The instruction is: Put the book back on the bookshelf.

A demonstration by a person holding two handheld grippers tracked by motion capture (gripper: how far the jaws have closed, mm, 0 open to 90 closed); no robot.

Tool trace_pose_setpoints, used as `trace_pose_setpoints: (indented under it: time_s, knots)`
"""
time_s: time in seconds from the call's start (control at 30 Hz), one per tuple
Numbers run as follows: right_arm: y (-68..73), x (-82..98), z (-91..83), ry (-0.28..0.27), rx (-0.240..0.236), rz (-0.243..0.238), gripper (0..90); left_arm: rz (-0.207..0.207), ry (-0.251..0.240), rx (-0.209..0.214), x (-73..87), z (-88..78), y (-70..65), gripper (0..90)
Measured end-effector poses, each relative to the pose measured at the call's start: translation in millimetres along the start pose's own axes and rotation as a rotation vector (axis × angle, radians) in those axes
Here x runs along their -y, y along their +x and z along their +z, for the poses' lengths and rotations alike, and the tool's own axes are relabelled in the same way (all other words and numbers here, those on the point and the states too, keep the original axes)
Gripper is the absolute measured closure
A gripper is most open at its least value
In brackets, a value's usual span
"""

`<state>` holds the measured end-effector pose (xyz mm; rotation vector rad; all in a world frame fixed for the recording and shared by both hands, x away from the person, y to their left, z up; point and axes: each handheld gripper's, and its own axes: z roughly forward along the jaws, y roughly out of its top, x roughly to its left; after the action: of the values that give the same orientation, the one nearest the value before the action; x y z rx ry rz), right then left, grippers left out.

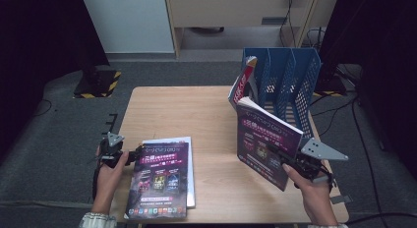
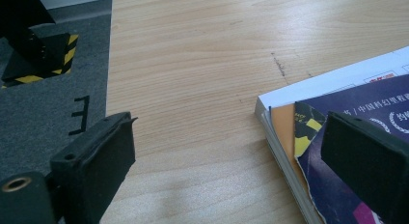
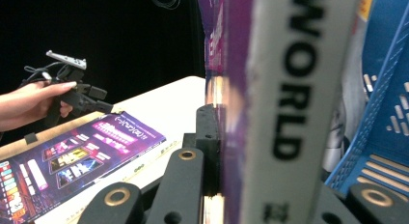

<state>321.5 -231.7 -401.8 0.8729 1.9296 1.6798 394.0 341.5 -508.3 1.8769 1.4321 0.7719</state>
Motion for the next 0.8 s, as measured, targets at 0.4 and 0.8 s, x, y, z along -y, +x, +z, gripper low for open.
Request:
trace_pose_setpoints:
  time_s: [0.4, 0.8]
  knots:
    - [-2.2, -30.8, -19.6, -0.052, 0.035, 0.000, 82.6, 0.003, 0.007, -0.005, 0.8, -0.1, 0.1, 4.6]
    - [-22.4, -56.0, -23.1, -0.082, 0.124, 0.007, 82.7, 0.006, 0.008, -0.004, 1.1, 0.6, -0.1, 4.6]
